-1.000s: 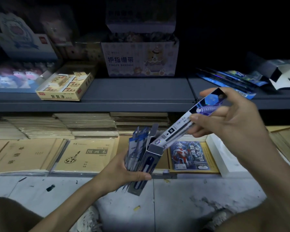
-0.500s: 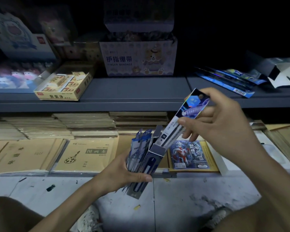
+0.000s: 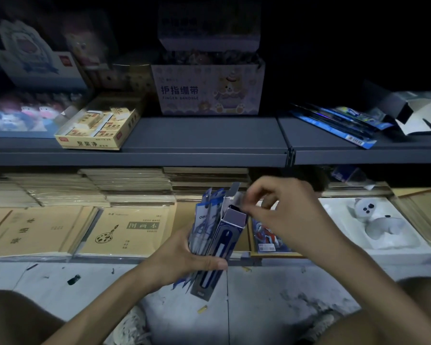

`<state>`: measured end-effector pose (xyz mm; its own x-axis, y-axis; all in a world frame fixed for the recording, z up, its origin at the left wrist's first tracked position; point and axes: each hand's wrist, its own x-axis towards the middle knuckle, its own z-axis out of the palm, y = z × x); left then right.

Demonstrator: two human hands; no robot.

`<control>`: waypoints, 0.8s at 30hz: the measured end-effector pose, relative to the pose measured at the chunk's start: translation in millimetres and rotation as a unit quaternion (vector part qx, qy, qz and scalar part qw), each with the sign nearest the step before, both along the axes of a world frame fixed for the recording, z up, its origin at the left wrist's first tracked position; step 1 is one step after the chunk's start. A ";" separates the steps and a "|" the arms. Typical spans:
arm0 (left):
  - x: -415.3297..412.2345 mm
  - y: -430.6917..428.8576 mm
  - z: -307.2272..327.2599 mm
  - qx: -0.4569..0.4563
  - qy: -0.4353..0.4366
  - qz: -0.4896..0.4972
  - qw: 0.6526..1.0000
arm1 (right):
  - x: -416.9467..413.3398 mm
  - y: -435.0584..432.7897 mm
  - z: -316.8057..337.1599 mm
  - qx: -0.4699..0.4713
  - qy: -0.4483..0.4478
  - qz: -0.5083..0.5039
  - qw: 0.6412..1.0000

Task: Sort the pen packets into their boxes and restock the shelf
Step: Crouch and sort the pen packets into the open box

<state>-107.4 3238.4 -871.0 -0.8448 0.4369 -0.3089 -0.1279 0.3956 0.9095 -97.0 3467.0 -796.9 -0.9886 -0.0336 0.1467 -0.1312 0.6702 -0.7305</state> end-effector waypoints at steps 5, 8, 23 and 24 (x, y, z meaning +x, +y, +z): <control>0.2 -1.9 0.4 0.012 0.000 -0.008 1.000 | -3.8 2.3 2.0 -0.100 0.032 -0.024 0.994; 1.4 -0.8 0.1 0.020 0.001 -0.013 1.000 | -3.1 2.8 9.7 -0.144 0.041 -0.005 0.989; -0.1 1.8 -1.3 0.008 0.013 -0.067 0.998 | -12.3 4.1 13.0 0.063 -0.006 0.143 0.988; 0.1 1.7 -1.3 0.009 0.013 -0.066 0.998 | -13.2 4.8 12.3 0.069 -0.007 0.146 0.987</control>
<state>-107.3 3240.1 -872.2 -0.7870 0.5505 -0.2785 -0.0518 0.3909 0.9190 -110.3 3471.8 -784.6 -0.9356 -0.3365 0.1068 -0.3240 0.6985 -0.6380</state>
